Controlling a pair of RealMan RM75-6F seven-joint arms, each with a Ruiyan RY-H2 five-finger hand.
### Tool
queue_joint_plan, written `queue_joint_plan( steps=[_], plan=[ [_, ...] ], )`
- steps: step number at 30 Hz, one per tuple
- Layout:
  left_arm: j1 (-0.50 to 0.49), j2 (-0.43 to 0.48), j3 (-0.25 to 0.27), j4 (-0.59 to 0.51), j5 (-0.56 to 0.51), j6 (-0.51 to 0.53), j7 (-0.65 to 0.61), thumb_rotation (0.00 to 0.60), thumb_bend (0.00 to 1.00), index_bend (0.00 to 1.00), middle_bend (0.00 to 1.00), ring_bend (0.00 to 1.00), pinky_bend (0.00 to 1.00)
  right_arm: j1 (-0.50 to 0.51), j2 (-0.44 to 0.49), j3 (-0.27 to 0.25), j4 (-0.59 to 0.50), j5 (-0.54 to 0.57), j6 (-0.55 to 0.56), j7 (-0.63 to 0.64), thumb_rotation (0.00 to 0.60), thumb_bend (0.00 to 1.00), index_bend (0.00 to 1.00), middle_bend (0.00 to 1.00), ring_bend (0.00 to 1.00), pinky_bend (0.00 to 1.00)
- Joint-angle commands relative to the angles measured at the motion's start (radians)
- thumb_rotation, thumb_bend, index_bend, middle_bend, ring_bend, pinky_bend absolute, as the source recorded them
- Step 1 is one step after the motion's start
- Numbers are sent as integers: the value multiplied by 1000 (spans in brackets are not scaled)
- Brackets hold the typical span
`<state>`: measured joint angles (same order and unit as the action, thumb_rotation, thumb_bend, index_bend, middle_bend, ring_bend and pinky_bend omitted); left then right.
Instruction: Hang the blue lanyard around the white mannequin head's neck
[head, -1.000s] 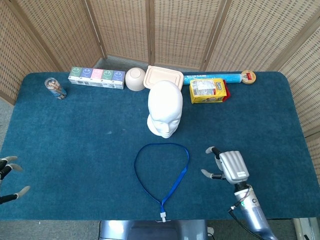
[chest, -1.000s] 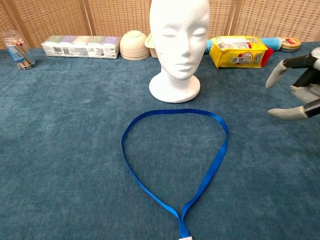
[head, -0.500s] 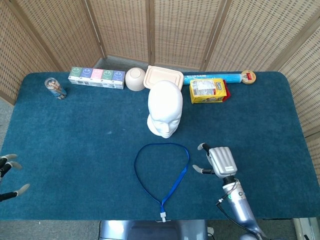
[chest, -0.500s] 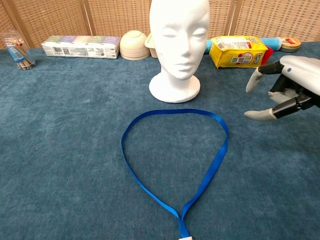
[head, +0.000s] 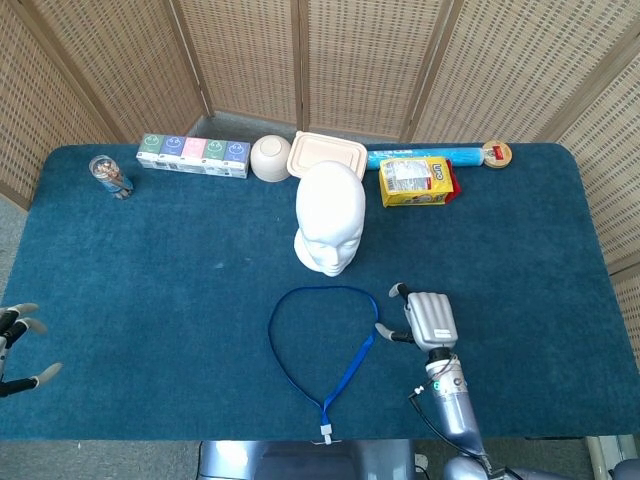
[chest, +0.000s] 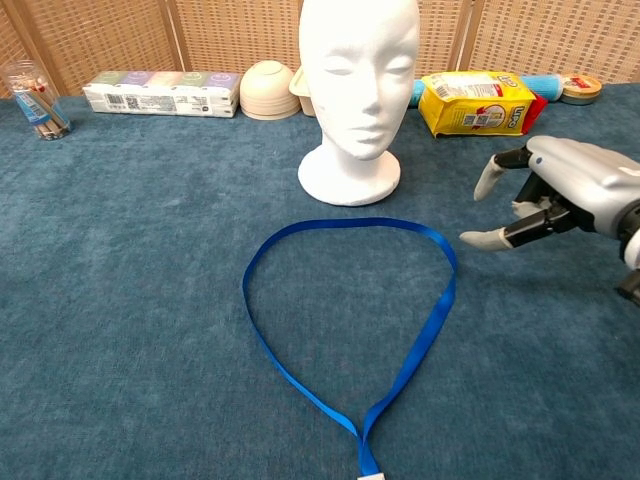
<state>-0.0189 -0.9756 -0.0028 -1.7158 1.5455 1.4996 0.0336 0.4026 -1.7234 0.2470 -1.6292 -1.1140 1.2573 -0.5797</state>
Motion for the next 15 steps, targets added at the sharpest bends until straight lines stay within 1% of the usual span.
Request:
queue_joint_plan(
  steps=[1,9,15],
  plan=[
    [-3,-2,-2,5,-2,-3,-4,474,104,417,264,238,94,11,-21,6,13,17,11,-17,395,210,374,933,1000,1000],
    [-12,-11,0,30,-9,-19,-25,477,104,417,264,238,94,36,-99,10,67,50,37,-58,394,206,385,934,1000,1000],
    [-15,-15,5,45,-11,-29,-40,473,103,417,264,237,94,56,-145,16,120,86,30,-77,396,204,385,933,1000,1000]
  ],
)
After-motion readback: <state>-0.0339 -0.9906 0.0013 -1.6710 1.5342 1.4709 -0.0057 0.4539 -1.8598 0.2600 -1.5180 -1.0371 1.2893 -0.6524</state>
